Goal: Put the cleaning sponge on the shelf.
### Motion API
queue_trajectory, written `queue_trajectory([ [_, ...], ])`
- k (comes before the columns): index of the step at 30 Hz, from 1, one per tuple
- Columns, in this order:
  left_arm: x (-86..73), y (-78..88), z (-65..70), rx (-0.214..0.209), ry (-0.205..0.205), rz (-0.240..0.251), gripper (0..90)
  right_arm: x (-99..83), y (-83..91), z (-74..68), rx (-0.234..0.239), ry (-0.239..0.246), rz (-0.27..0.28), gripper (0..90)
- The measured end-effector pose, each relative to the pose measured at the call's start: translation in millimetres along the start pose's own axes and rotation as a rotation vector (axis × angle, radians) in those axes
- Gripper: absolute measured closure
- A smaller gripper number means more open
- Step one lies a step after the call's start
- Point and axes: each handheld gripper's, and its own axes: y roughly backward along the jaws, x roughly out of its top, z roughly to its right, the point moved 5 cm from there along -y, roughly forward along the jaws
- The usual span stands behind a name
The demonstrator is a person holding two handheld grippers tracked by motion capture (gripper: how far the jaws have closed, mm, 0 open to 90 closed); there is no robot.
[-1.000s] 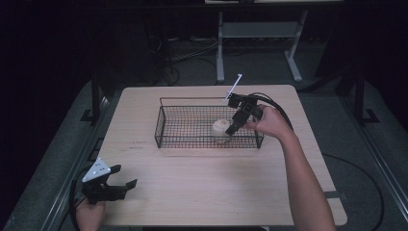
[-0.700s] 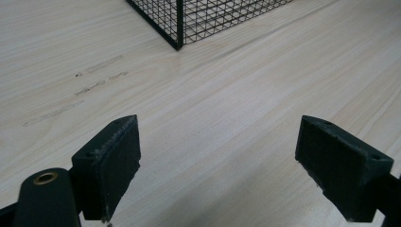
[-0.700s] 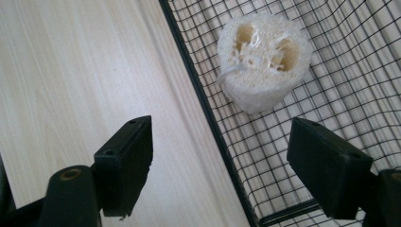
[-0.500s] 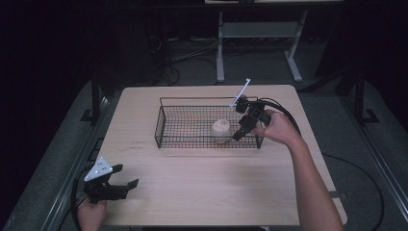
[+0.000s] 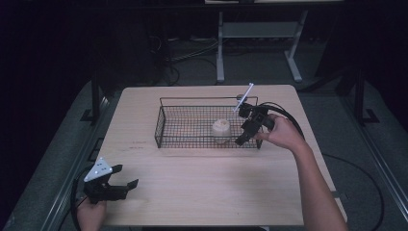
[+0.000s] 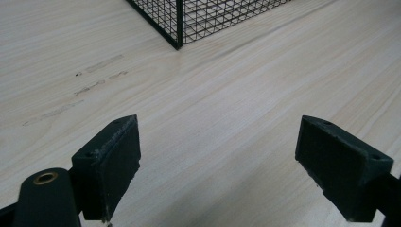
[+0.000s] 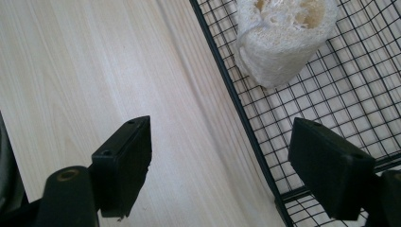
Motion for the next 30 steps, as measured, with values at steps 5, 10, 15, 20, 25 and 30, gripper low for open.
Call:
queue_trajectory([
  [5,0.2,-0.4,0.2,-0.001,-0.001,-0.001,13.7,-4.5,-0.5,-3.5,-0.002,0.006,-0.006,21.8],
  [10,0.0,-0.4,0.2,-0.002,0.0,-0.002,13.7,-11.0,-0.6,-6.0,-0.007,0.007,-0.001,21.6],
  [15,-0.1,-0.6,0.6,-0.002,-0.001,-0.002,13.7,-17.6,-0.9,-8.0,-0.003,0.004,0.018,21.5],
  [20,-0.2,-1.0,0.7,-0.002,-0.002,-0.004,13.6,-25.8,-3.9,-6.9,0.0,-0.01,0.01,21.0],
  [25,-0.1,-1.2,0.8,-0.002,-0.005,-0.007,13.7,-28.9,-7.0,-9.4,0.002,-0.008,0.0,20.9],
  [30,-0.3,-1.1,1.0,-0.003,-0.003,-0.005,13.7,-33.9,-11.8,-11.0,0.005,-0.011,-0.004,20.8],
])
